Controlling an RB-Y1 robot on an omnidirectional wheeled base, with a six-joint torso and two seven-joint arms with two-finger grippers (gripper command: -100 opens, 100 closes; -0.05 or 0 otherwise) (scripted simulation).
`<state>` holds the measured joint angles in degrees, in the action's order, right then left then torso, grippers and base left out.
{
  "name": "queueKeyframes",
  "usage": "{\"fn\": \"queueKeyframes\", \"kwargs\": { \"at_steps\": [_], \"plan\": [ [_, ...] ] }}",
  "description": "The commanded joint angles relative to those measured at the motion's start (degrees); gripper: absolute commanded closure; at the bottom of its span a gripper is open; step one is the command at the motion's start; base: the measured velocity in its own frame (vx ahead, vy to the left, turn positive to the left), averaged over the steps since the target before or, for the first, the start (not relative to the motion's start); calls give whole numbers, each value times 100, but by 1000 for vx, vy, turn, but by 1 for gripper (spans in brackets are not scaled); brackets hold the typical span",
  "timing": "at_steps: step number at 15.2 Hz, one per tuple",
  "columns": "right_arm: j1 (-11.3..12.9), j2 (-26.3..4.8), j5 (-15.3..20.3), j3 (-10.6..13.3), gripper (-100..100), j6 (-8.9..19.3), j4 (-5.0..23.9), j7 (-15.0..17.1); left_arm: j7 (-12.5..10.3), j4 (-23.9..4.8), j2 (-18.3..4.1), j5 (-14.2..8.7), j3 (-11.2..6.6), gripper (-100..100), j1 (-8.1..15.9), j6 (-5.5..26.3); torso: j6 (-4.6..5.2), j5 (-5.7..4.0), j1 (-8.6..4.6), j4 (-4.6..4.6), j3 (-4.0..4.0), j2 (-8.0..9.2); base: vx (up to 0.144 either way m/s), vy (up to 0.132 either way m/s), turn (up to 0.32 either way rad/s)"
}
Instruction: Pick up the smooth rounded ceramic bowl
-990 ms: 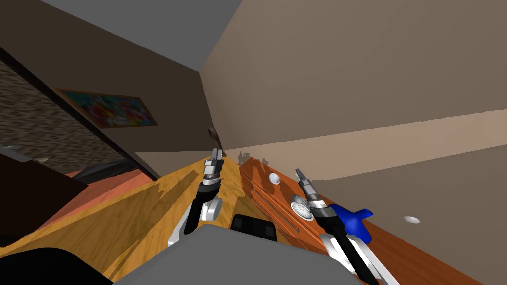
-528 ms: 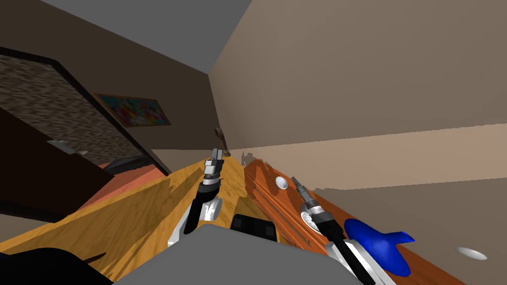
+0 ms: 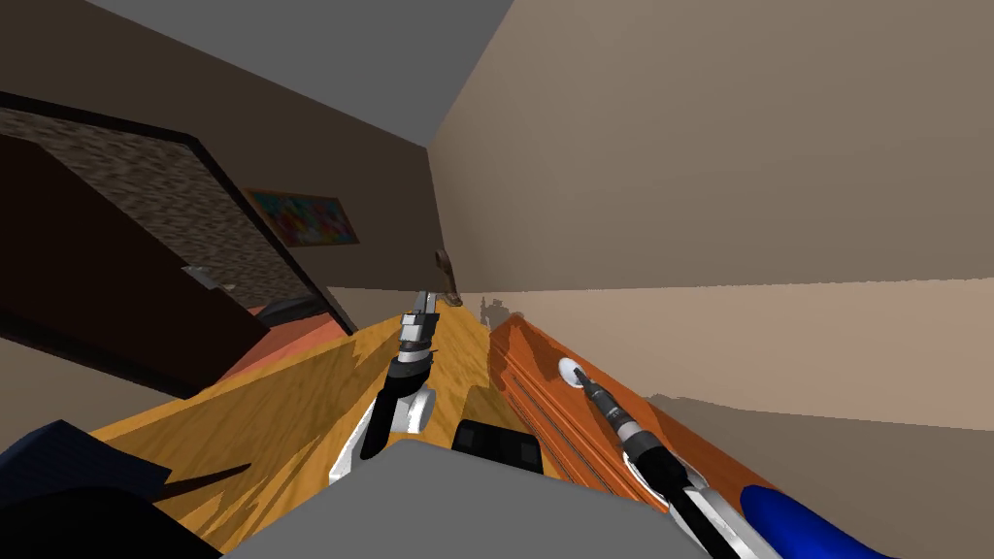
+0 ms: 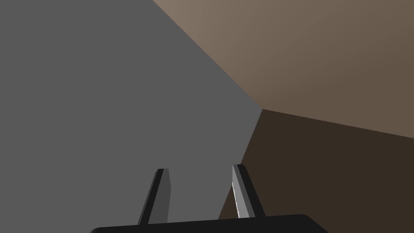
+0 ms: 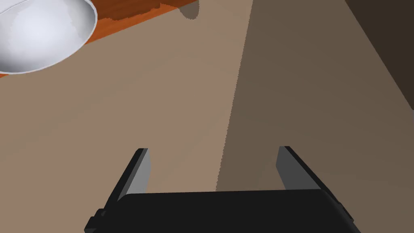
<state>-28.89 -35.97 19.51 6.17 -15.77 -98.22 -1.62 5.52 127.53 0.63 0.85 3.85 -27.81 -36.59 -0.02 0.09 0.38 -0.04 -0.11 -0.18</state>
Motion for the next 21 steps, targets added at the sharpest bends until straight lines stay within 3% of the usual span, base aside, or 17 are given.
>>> {"fn": "queueKeyframes", "kwargs": {
  "at_steps": [1,2,7,16,18,21],
  "plan": [
    [31,-90,30,17,-100,12,206,-17,0,0,0,0,0,0,0,0,0,0,0,0,0,0,46,60,51],
    [38,-271,156,111,-100,104,349,-101,0,0,0,0,0,0,0,0,2,-1,-4,0,2,3,73,88,162],
    [46,-442,283,208,-100,196,821,-186,0,0,0,0,0,0,0,0,-1,0,2,0,0,0,58,76,121],
    [94,-1140,909,740,-100,618,2201,-604,0,0,0,0,0,0,0,0,0,3,13,-4,-10,-16,99,97,193],
    [94,-1140,909,740,-100,618,2329,-604,0,0,0,0,0,0,-1,0,-1,1,11,-4,-11,-20,103,74,110],
    [109,-1338,1146,970,-100,763,2773,-763,0,0,0,0,0,0,0,0,0,1,0,-2,-4,-7,88,63,186]
  ]
}}
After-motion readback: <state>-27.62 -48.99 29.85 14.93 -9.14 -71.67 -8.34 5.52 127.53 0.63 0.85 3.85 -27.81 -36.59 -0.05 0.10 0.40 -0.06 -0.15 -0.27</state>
